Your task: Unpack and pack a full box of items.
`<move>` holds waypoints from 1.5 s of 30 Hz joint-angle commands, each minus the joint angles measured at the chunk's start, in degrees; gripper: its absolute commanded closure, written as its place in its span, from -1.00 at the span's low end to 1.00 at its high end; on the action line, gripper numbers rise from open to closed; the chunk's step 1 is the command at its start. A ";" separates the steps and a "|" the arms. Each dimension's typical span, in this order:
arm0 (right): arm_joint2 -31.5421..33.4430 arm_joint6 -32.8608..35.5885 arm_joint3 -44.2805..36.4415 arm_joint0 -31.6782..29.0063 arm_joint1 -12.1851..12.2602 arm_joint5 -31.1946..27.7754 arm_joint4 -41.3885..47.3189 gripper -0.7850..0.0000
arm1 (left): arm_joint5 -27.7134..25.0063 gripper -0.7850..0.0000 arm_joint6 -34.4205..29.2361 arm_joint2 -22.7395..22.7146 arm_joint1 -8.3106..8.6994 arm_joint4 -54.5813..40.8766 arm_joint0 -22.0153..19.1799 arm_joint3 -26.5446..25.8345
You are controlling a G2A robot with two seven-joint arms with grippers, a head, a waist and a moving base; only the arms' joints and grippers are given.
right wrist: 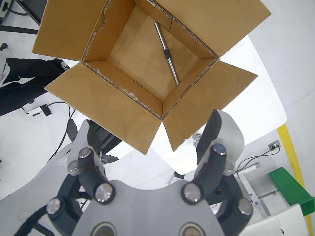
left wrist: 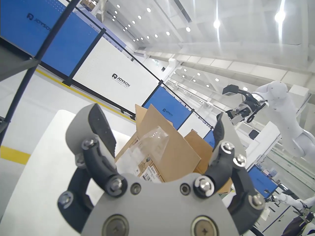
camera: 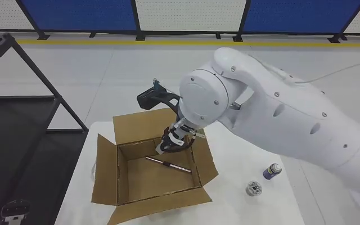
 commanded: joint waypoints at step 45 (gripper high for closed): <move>0.00 -12.65 27.35 -21.05 -17.21 -28.05 -16.91 -1.00 | 4.24 -1.00 -3.26 1.50 -3.04 3.98 -3.50 -6.42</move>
